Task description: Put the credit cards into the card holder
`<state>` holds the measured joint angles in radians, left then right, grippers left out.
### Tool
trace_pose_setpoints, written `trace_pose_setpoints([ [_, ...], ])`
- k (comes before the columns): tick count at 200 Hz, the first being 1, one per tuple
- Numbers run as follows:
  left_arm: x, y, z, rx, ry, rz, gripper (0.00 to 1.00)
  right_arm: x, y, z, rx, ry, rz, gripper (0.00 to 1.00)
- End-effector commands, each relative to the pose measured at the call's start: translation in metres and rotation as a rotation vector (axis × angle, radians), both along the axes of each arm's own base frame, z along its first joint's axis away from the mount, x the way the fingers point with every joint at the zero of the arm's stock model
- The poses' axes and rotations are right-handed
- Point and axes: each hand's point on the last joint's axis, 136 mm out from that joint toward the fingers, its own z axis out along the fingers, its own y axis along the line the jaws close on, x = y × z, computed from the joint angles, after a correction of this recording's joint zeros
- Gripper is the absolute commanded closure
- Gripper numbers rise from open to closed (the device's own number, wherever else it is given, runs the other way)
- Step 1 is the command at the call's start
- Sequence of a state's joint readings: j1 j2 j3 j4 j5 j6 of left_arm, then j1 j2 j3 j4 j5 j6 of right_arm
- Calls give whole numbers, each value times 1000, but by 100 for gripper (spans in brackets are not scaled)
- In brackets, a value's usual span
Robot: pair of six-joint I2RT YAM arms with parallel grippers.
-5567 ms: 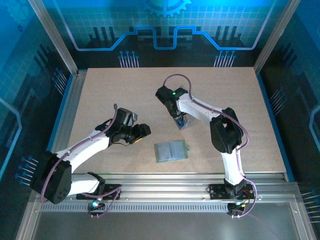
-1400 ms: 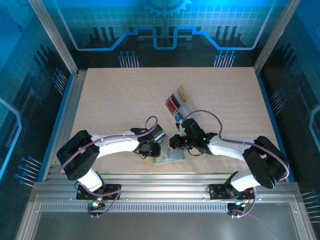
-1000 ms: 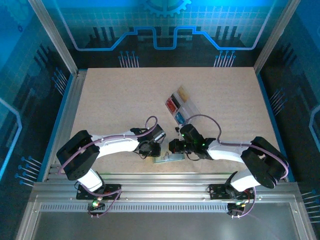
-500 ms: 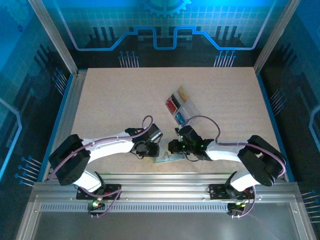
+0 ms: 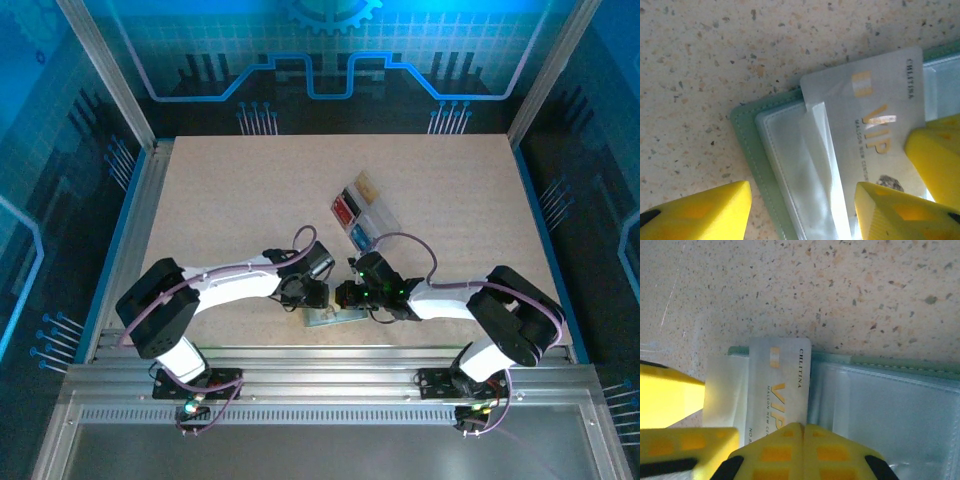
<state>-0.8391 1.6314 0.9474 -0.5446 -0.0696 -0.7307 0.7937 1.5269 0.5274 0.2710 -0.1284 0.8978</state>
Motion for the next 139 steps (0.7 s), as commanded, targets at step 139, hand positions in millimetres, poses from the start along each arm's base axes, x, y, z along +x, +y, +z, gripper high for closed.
trace_pose_setpoints([
  [139,-21,36,-21,63,57,51,76,9,-4,16,-68,-20,60,100],
])
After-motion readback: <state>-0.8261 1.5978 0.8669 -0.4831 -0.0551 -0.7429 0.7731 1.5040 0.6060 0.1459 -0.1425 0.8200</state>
